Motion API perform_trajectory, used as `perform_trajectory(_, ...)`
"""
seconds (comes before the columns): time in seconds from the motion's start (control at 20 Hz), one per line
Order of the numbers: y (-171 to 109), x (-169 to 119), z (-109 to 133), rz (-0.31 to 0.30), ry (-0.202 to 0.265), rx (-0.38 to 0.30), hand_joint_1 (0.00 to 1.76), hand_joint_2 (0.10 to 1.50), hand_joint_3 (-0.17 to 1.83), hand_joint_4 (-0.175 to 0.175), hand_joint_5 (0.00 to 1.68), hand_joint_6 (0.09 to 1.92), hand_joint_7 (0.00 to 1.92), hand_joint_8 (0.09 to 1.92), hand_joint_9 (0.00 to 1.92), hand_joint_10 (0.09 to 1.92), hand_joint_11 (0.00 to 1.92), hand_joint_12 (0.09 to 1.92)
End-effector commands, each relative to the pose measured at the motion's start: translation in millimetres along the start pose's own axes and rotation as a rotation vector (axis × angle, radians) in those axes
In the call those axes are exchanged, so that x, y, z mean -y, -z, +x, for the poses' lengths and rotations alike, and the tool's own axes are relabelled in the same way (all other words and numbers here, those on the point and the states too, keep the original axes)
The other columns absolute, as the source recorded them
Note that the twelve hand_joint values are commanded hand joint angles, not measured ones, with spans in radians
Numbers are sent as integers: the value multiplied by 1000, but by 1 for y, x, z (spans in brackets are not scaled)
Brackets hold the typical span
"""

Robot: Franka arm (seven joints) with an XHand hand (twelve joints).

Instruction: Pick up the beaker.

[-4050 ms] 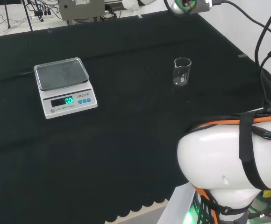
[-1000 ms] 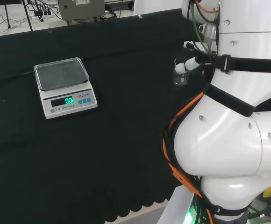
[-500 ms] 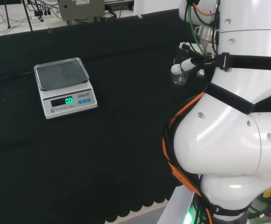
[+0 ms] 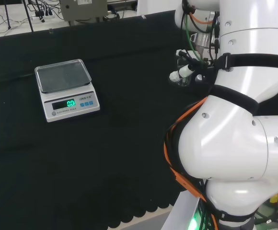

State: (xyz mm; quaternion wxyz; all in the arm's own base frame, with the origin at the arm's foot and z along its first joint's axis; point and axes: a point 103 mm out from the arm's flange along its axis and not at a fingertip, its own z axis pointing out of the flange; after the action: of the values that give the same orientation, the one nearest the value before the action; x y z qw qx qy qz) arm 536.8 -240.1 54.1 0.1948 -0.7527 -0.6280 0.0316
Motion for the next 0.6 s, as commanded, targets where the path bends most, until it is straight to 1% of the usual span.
perform_trajectory(0.05, -18, 6, 9, -51, 14, 4, 861, 733, 426, 54, 385, 122, 304, 762, 543, 805, 287, 1392)
perform_trajectory(0.1, -17, 7, 11, -79, 24, 2, 926, 723, 549, 40, 495, 403, 469, 856, 735, 817, 523, 1336)
perform_trajectory(0.15, -17, 8, 13, -99, 32, 0, 987, 720, 638, 12, 576, 692, 615, 982, 899, 855, 767, 1244)
perform_trajectory(0.2, -16, 8, 14, -114, 39, -4, 1022, 807, 581, -8, 691, 941, 723, 1105, 1018, 903, 969, 1153)
perform_trajectory(0.25, -14, 8, 15, -124, 43, -8, 1045, 895, 485, -29, 769, 1090, 789, 1195, 1089, 947, 1104, 1081)
perform_trajectory(0.3, -13, 9, 16, -134, 48, -9, 1062, 952, 415, -52, 817, 1164, 831, 1252, 1129, 977, 1186, 1036)
perform_trajectory(0.35, -11, 9, 17, -143, 53, -13, 1077, 981, 374, -75, 844, 1197, 860, 1288, 1153, 999, 1239, 1005)
perform_trajectory(0.4, -8, 9, 18, -150, 57, -13, 1090, 985, 372, -99, 863, 1210, 886, 1315, 1171, 1016, 1285, 974)
perform_trajectory(0.5, -4, 10, 21, -160, 63, -11, 1110, 951, 443, -139, 881, 1231, 920, 1349, 1195, 1040, 1341, 935)
perform_trajectory(0.6, 2, 11, 23, -170, 69, -11, 1175, 877, 595, -60, 868, 1254, 948, 1334, 1203, 1054, 1368, 918)
